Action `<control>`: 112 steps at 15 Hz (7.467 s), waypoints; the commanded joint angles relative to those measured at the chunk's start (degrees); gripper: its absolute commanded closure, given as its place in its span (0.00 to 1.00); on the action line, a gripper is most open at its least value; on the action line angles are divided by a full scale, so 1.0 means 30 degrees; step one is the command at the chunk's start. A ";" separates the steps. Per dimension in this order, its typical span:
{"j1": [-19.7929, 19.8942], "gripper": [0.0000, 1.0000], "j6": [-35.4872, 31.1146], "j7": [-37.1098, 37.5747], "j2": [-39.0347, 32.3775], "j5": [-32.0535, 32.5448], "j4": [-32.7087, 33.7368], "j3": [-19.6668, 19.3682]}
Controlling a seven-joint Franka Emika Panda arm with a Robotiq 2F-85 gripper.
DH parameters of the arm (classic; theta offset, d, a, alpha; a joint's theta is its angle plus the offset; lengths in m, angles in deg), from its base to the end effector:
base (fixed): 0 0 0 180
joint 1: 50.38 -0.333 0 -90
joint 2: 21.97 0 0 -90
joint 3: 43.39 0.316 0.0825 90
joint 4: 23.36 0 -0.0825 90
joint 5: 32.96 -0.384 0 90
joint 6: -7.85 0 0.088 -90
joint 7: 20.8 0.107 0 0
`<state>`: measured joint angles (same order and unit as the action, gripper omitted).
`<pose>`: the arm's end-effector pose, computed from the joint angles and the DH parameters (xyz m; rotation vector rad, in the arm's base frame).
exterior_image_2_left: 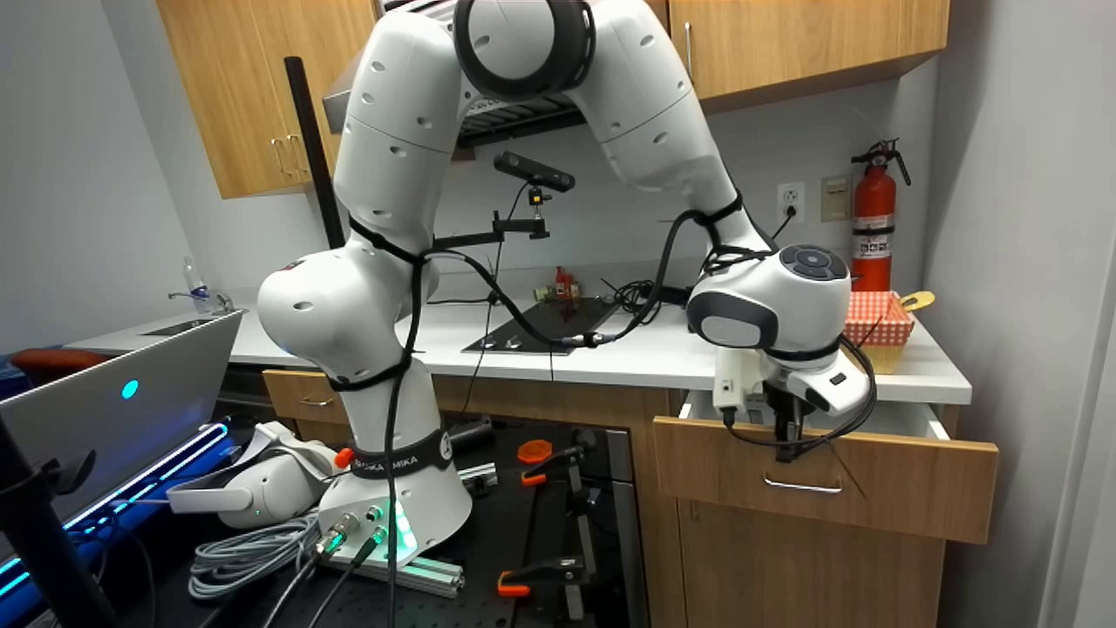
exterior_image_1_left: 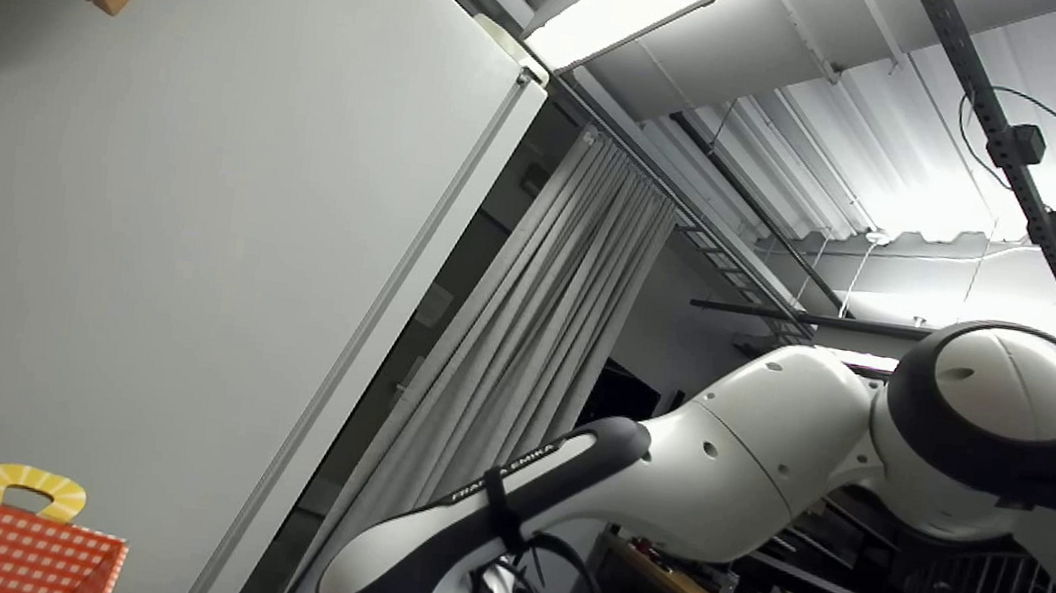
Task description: Close, open, and close the drawer
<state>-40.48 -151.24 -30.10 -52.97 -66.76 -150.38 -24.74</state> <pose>0.5374 0.0663 0.1393 -2.7349 0.3937 -0.0081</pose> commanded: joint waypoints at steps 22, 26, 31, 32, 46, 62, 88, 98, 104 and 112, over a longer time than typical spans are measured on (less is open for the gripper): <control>-0.1168 0.00 0.4539 -0.0370 0.2950 0.3914 0.1678 -0.2236; -0.1447 0.29 0.4278 -0.0226 0.2898 0.3897 0.2387 -0.2229; -0.1660 0.63 0.3323 -0.0233 0.2494 0.3160 0.2432 -0.1951; -0.1732 0.70 0.3334 -0.0205 0.2384 0.3081 0.2388 -0.1910; -0.2784 1.00 0.4488 0.0335 0.1128 0.4373 0.2254 -0.2331; -0.3044 1.00 0.6555 0.0468 0.1393 0.7135 0.2154 -0.3596; -0.2573 1.00 1.0856 0.0477 0.5189 1.5487 -0.0912 -0.7861; -0.1941 1.00 1.0629 0.0656 0.6777 1.4921 -0.1406 -0.8095; -0.1997 1.00 1.0288 0.1854 0.6603 1.4553 -0.2065 -0.8087; -0.2034 1.00 0.9046 0.3754 0.6201 1.2746 -0.3070 -0.7928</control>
<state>-46.91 -121.13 -20.76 -34.78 -26.41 -157.76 -49.00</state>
